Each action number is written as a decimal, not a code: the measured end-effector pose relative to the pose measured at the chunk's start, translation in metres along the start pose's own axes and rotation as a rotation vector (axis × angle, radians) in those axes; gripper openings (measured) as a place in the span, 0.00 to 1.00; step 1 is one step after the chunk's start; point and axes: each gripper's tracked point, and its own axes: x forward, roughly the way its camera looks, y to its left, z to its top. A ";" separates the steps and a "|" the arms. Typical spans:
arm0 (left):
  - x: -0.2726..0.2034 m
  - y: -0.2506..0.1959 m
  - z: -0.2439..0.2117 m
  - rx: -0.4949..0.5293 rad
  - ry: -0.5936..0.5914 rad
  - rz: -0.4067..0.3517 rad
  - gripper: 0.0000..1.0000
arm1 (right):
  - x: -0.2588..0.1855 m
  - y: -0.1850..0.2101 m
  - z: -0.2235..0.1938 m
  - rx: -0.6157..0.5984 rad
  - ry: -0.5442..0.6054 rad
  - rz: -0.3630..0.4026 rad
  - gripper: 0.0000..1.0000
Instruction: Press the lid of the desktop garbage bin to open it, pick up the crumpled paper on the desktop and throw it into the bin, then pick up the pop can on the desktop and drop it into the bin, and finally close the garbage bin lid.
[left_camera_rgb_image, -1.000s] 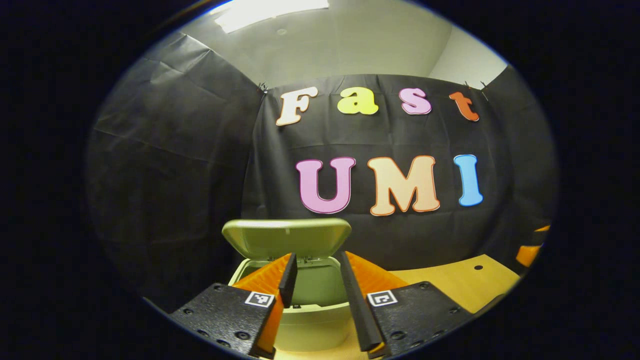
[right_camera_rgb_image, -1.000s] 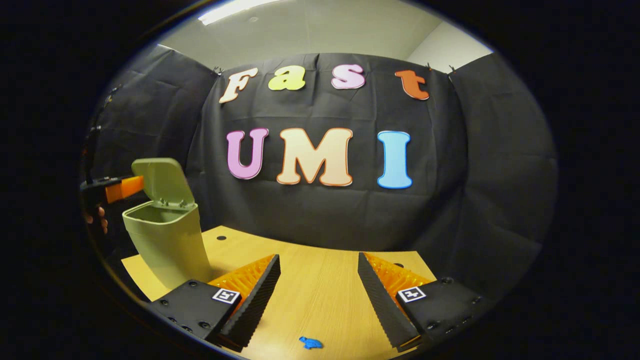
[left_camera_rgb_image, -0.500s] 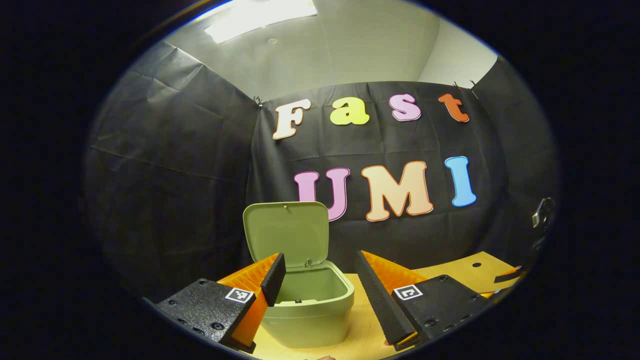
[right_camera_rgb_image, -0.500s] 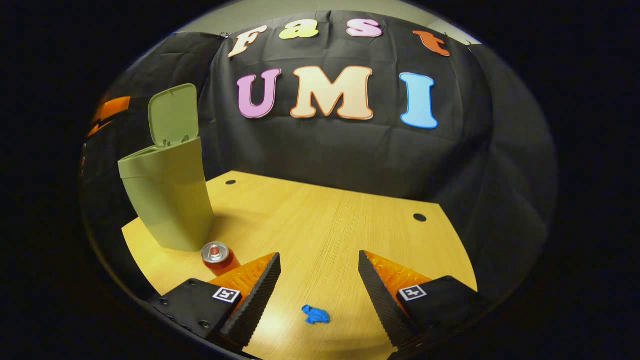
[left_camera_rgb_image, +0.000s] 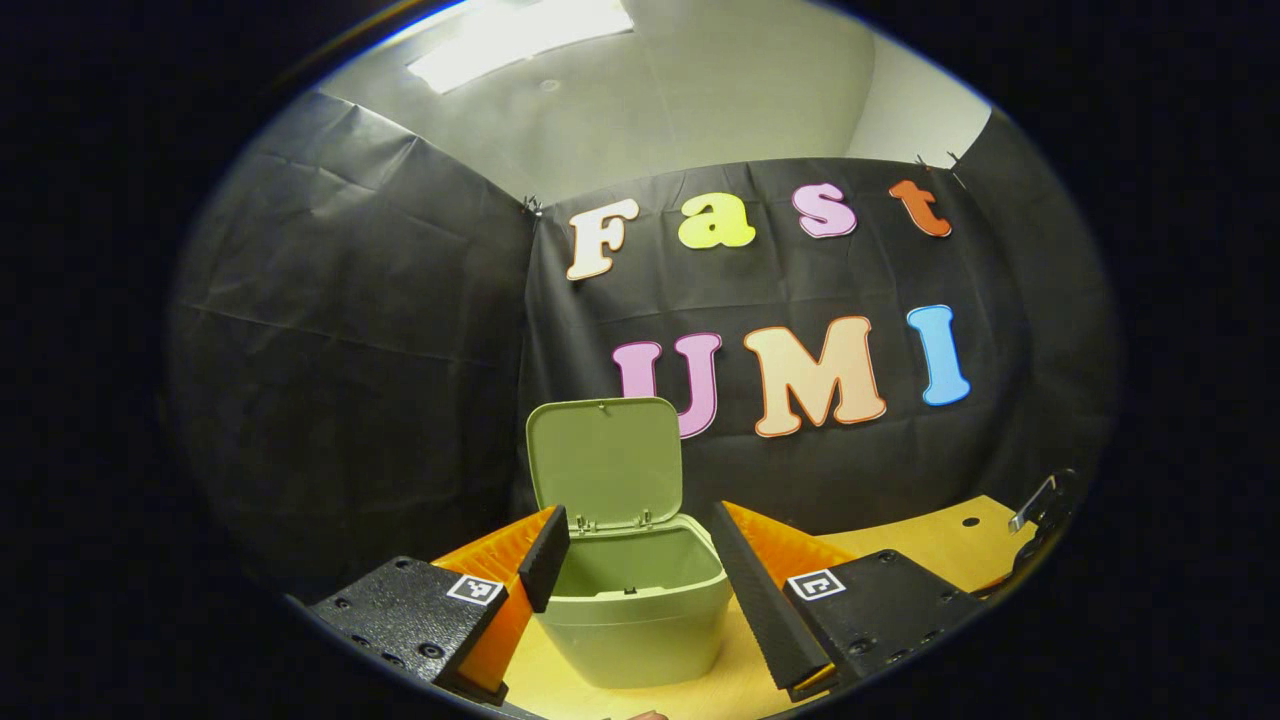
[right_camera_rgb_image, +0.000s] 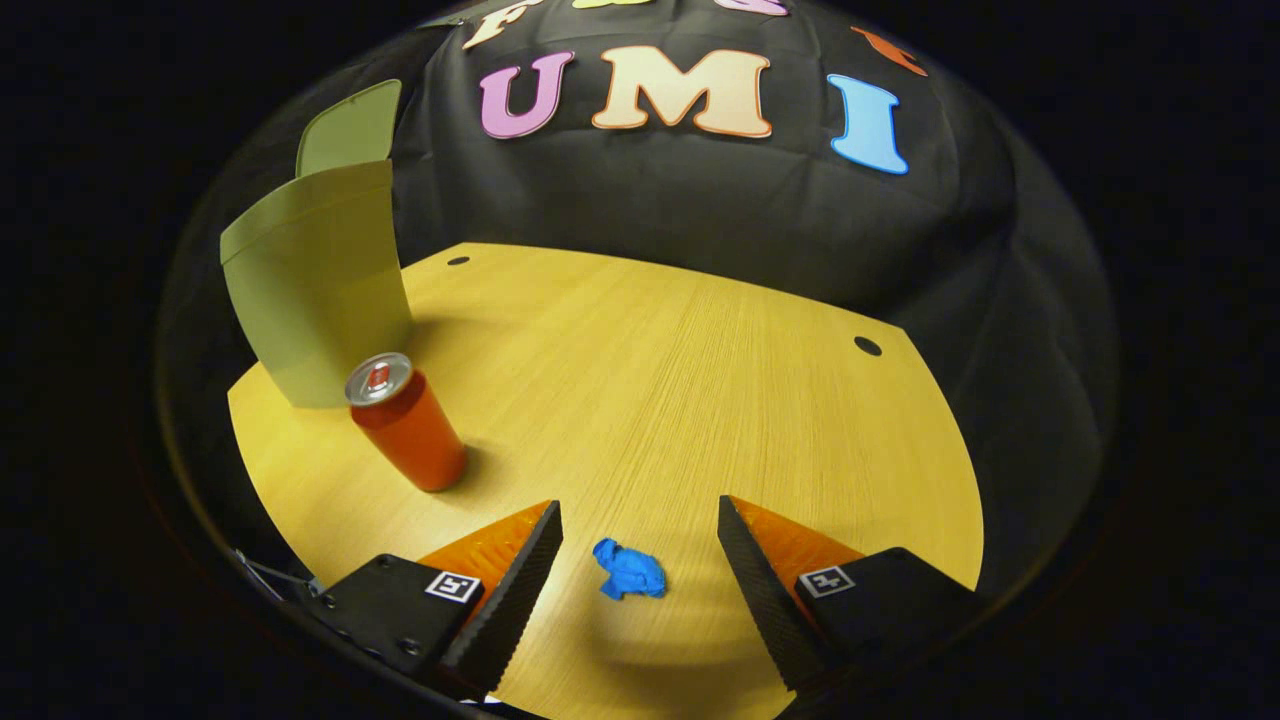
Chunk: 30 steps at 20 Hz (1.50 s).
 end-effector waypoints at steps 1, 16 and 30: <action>-0.002 0.003 -0.001 0.005 0.000 0.006 0.87 | 0.004 -0.002 -0.008 -0.003 0.022 -0.004 0.99; -0.004 0.015 -0.025 0.008 0.056 0.035 0.88 | 0.027 0.015 -0.054 -0.031 0.213 0.063 0.23; 0.001 0.007 -0.046 -0.001 0.098 -0.005 0.88 | -0.023 0.029 0.099 0.010 -0.176 0.094 0.17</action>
